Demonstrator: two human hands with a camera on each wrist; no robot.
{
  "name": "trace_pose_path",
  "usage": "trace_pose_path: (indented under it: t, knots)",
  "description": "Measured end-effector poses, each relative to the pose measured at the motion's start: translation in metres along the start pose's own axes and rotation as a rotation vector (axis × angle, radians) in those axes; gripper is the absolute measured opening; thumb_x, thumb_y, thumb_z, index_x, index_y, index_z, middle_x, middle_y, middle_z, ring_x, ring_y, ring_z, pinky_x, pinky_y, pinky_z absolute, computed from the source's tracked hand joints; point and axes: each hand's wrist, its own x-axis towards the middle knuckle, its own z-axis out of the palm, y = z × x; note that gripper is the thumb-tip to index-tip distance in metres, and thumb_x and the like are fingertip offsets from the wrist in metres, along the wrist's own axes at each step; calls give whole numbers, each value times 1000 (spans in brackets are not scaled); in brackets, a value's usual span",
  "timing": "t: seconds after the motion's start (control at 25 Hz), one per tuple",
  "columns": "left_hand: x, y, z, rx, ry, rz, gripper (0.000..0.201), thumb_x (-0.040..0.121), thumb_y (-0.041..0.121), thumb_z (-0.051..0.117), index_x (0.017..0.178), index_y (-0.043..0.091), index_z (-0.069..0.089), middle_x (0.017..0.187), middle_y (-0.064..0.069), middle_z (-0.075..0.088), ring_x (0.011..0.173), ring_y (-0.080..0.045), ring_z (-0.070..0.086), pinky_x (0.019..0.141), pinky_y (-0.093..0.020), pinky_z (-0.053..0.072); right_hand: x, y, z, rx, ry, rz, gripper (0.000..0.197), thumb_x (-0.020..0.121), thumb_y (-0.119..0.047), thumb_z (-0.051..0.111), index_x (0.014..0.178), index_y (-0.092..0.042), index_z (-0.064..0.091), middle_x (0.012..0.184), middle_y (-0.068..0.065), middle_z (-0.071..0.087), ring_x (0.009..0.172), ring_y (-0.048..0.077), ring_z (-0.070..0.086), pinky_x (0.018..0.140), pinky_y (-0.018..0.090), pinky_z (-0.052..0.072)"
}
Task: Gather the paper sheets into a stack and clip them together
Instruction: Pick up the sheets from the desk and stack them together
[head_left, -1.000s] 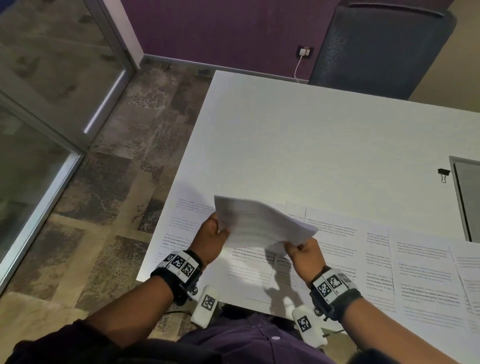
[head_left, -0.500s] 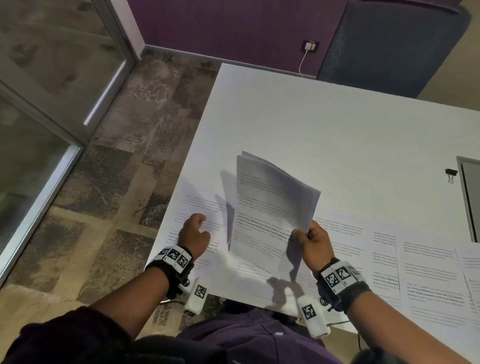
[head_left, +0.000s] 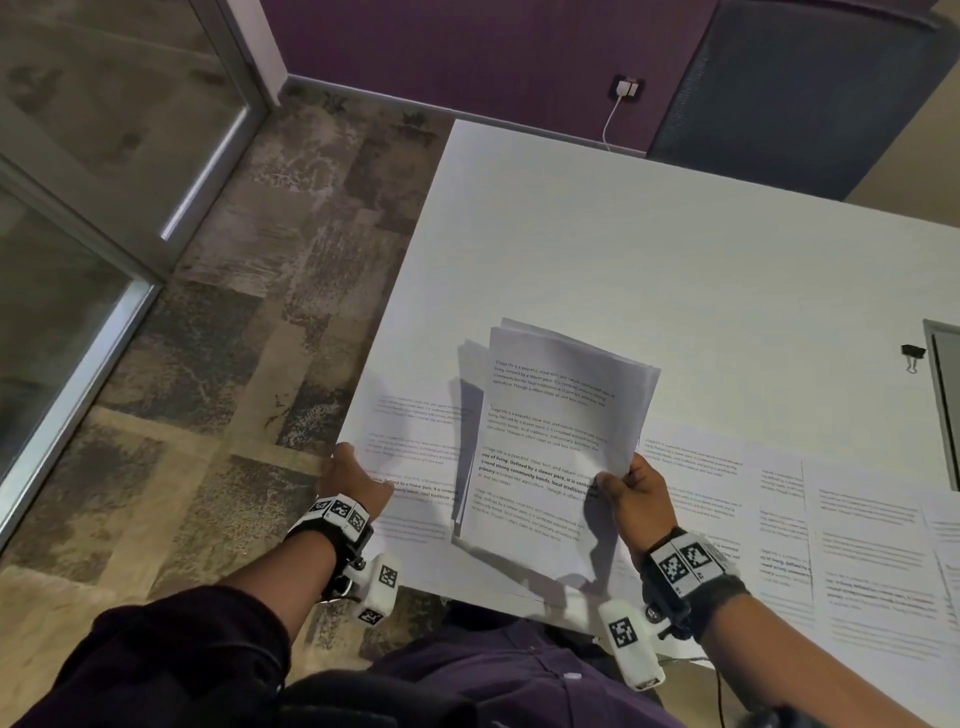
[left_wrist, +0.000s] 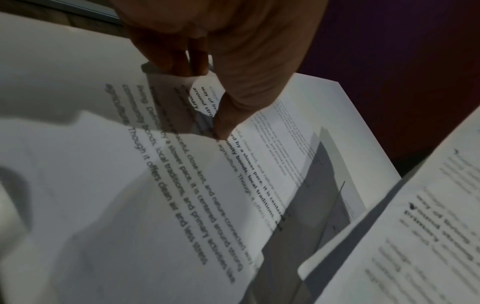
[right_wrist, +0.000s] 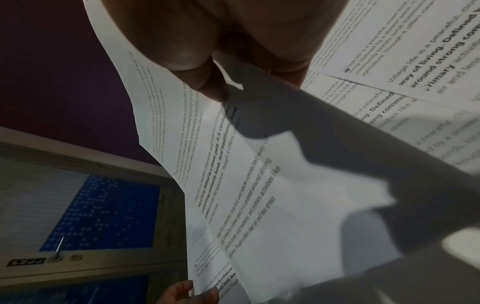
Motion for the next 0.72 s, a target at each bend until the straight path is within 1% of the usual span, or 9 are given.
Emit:
trace_pose_path:
  t: [0.08, 0.16, 0.24, 0.32, 0.36, 0.44, 0.52, 0.6, 0.72]
  knots:
    - [5, -2, -1, -19, -52, 28, 66, 64, 27, 81, 120, 15, 49, 122, -13, 62, 107, -36, 62, 90, -45, 56, 0, 3, -3, -12, 6, 18, 28, 90, 7, 57, 87, -19, 65, 80, 10, 69, 75, 27, 61, 77, 46, 52]
    - [5, 3, -6, -17, -73, 96, 35, 77, 24, 70, 109, 14, 59, 113, -12, 69, 97, -34, 66, 84, -40, 58, 1, 5, -6, -24, 12, 37, 27, 89, 7, 57, 87, -19, 65, 81, 11, 69, 76, 28, 62, 79, 50, 54]
    - [-1, 18, -13, -137, -56, 171, 23, 91, 15, 60, 113, 10, 61, 117, -13, 69, 102, -34, 66, 85, -35, 52, 2, 4, -8, -8, 31, 49, 27, 89, 8, 56, 86, -18, 64, 79, 11, 68, 74, 28, 61, 78, 49, 54]
    - [-13, 38, -28, -281, -66, 261, 27, 98, 8, 53, 125, 10, 56, 124, -10, 65, 110, -29, 62, 90, -31, 46, 4, 2, -12, 29, 46, 69, 28, 89, 9, 55, 86, -17, 63, 78, 11, 66, 74, 28, 60, 77, 45, 52]
    - [-21, 49, -38, -336, -78, 306, 30, 99, 6, 51, 129, 12, 55, 125, -8, 64, 110, -25, 61, 90, -29, 46, 6, 1, -14, 36, 54, 79, 28, 88, 10, 54, 86, -16, 63, 78, 12, 66, 74, 28, 60, 77, 45, 51]
    - [-33, 67, -61, -418, -104, 367, 30, 102, 7, 49, 130, 16, 56, 119, -1, 65, 104, -20, 63, 89, -32, 51, 7, -3, -18, 51, 69, 85, 29, 88, 11, 53, 86, -16, 63, 79, 14, 66, 76, 29, 60, 77, 45, 52]
    - [-38, 79, -83, -533, -139, 382, 28, 102, 9, 50, 126, 19, 59, 113, -1, 71, 100, -25, 69, 89, -41, 57, 9, -5, -21, 76, 91, 85, 31, 87, 13, 52, 85, -15, 62, 78, 14, 66, 75, 29, 61, 77, 46, 53]
    - [-41, 85, -98, -692, -228, 354, 27, 101, 8, 52, 123, 19, 62, 113, -6, 75, 103, -29, 71, 91, -48, 57, 10, -5, -25, 116, 109, 103, 28, 86, 13, 52, 87, -13, 62, 76, 13, 66, 74, 29, 61, 74, 43, 52]
    - [-52, 98, -100, -801, -389, 365, 29, 101, 4, 52, 126, 16, 61, 119, -6, 73, 109, -27, 70, 93, -43, 55, 5, -11, -33, 190, 92, 141, 26, 84, 12, 53, 89, -12, 62, 75, 12, 66, 75, 29, 60, 68, 37, 49]
